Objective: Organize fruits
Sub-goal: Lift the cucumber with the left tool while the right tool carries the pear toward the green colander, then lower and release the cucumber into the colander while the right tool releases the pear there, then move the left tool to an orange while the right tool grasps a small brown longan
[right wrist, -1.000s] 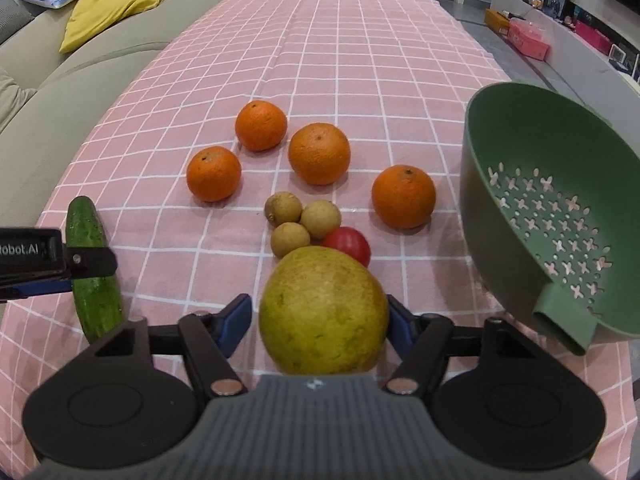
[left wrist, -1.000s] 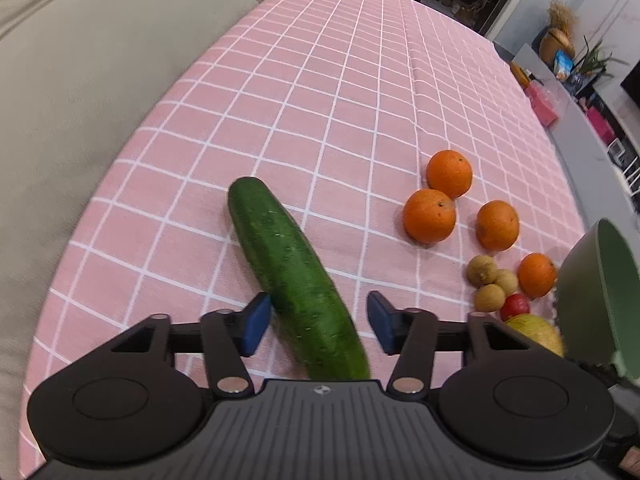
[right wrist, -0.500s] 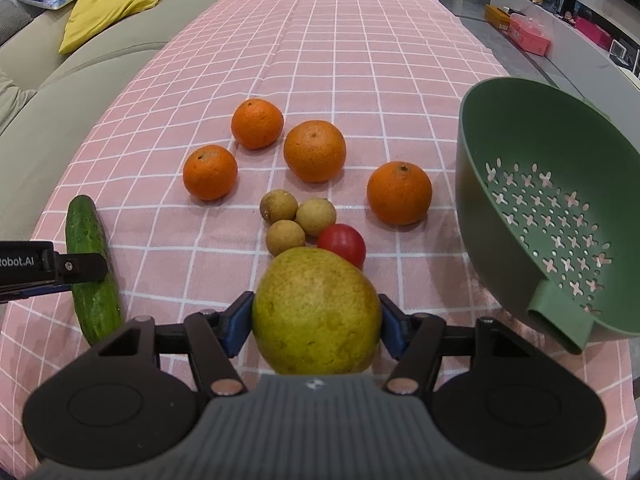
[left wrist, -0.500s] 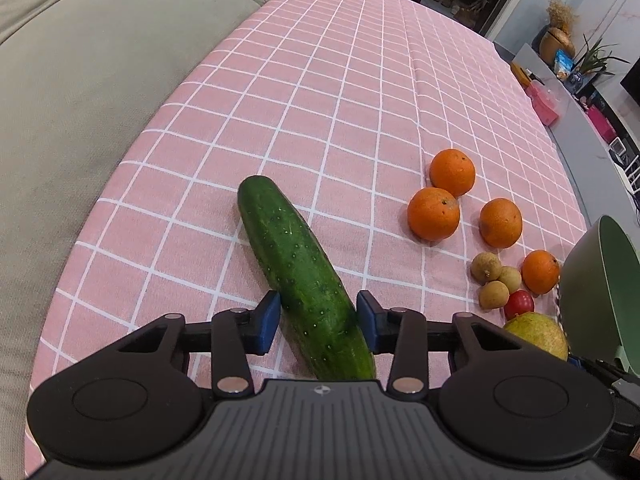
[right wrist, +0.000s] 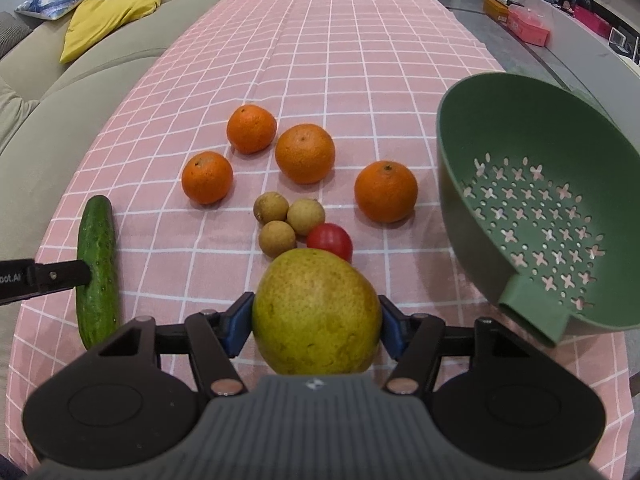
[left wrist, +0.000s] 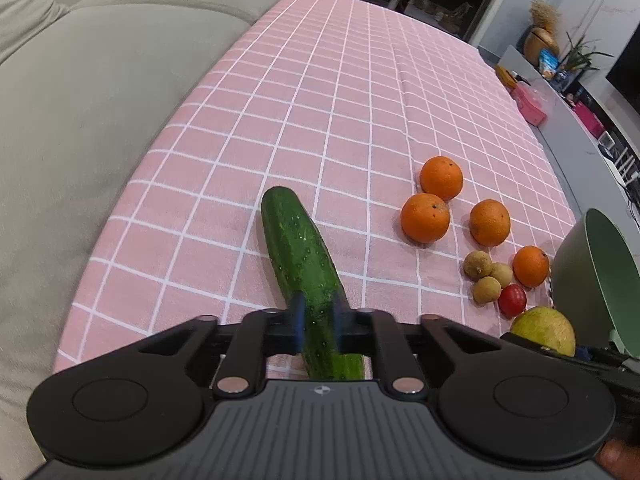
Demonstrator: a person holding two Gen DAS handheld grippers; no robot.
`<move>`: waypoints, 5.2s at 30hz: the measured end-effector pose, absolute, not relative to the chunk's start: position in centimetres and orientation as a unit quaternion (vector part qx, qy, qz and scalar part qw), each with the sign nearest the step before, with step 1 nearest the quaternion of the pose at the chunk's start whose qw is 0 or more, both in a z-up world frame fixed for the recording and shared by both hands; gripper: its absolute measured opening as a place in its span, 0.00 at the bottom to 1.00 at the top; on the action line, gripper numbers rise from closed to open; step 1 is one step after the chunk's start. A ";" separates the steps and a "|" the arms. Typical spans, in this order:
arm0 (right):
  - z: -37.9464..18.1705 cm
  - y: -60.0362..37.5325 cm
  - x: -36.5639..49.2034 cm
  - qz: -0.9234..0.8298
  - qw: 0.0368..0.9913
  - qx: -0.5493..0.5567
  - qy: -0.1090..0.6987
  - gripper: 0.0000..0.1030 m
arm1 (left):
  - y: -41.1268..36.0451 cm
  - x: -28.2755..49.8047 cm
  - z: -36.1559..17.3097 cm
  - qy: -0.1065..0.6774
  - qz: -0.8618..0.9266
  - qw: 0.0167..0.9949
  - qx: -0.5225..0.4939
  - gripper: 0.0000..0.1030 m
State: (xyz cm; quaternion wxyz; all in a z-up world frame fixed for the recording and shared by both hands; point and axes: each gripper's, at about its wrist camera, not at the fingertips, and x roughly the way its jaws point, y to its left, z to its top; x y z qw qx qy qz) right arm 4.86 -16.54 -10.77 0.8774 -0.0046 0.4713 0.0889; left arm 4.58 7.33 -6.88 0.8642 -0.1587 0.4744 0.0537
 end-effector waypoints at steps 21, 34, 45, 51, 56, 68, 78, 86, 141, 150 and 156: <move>-9.2 -17.7 4.8 0.108 0.876 0.011 0.471 0.59 | 6.8 6.6 -9.1 0.514 0.121 0.837 -0.140 0.44; -7.8 -17.3 3.7 0.168 0.865 -0.010 0.473 0.59 | 6.0 5.9 -7.8 0.504 0.095 0.849 -0.127 0.41; -11.7 -16.7 4.6 0.135 0.856 -0.056 0.495 0.59 | 7.0 4.7 -7.0 0.494 0.068 0.848 -0.181 0.41; -11.4 -16.9 4.5 0.135 0.859 -0.049 0.492 0.59 | 8.6 3.3 -6.5 0.470 0.030 0.829 -0.302 0.41; -8.6 -17.1 4.0 0.157 0.866 -0.032 0.473 0.59 | 7.9 3.0 -4.3 0.448 0.009 0.839 -0.310 0.41; -0.7 -23.6 5.6 0.137 0.904 0.033 0.403 0.59 | -1.0 7.9 1.3 0.414 -0.102 0.866 -0.259 0.41; 0.0 -30.5 7.4 0.084 0.910 0.062 0.402 0.59 | -8.7 11.3 1.3 0.421 -0.161 0.862 -0.229 0.41; -1.9 -34.1 10.4 0.068 0.896 0.049 0.436 0.59 | -14.8 12.6 -0.5 0.434 -0.179 0.871 -0.146 0.41; -4.6 -35.4 15.0 0.086 0.884 0.021 0.460 0.68 | -14.2 12.1 -2.1 0.439 -0.174 0.874 -0.117 0.49; -1.7 -32.7 14.2 0.111 0.896 0.030 0.430 0.67 | -8.4 9.4 0.7 0.423 -0.141 0.890 -0.094 0.49; -0.5 -28.4 13.2 0.147 0.898 0.015 0.415 0.66 | -4.2 8.4 1.4 0.425 -0.110 0.896 -0.072 0.51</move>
